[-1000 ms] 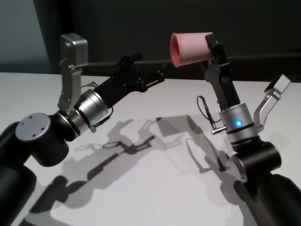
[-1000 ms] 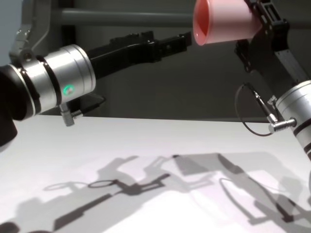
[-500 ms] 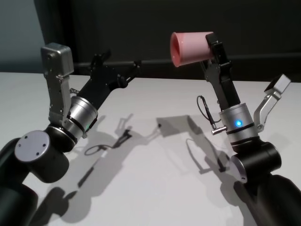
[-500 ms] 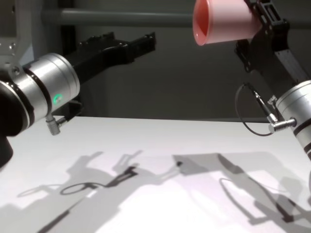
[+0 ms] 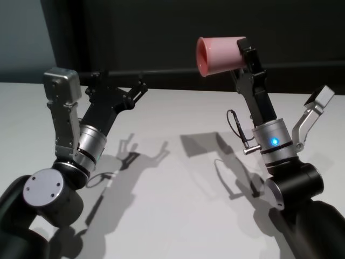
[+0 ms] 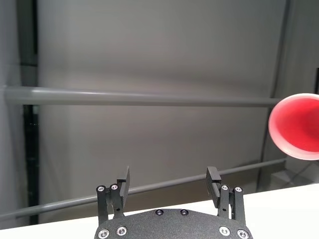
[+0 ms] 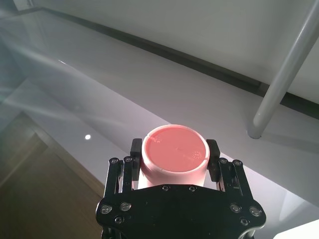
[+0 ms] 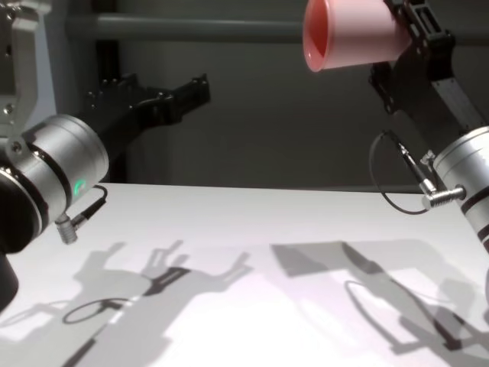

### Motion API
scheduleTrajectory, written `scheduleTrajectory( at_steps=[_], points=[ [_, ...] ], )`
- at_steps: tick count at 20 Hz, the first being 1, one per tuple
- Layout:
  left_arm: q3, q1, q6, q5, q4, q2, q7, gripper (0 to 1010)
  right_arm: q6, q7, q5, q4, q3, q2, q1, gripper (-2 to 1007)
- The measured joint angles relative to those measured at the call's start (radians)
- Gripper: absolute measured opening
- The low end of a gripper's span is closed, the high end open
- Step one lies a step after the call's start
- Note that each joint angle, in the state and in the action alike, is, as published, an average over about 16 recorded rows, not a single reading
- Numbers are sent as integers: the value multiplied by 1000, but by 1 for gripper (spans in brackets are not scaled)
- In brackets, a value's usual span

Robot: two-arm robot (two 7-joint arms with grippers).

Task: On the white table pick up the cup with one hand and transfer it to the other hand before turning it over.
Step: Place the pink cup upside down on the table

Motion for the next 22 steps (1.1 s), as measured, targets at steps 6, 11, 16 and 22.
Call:
scheduleTrajectory(
  at_steps=[6,11,16,22],
  points=[
    [-20,51,-23,54,-23,-21,71,1003,0,0,0,0,0,0,0,743],
    [-34,95,-40,83,-44,-33,102,1003,0,0,0,0,0,0,0,743],
    [-42,132,-48,97,-60,-39,108,1003,0,0,0,0,0,0,0,743],
    [-50,167,-51,105,-68,-46,106,1003,0,0,0,0,0,0,0,743]
  ],
)
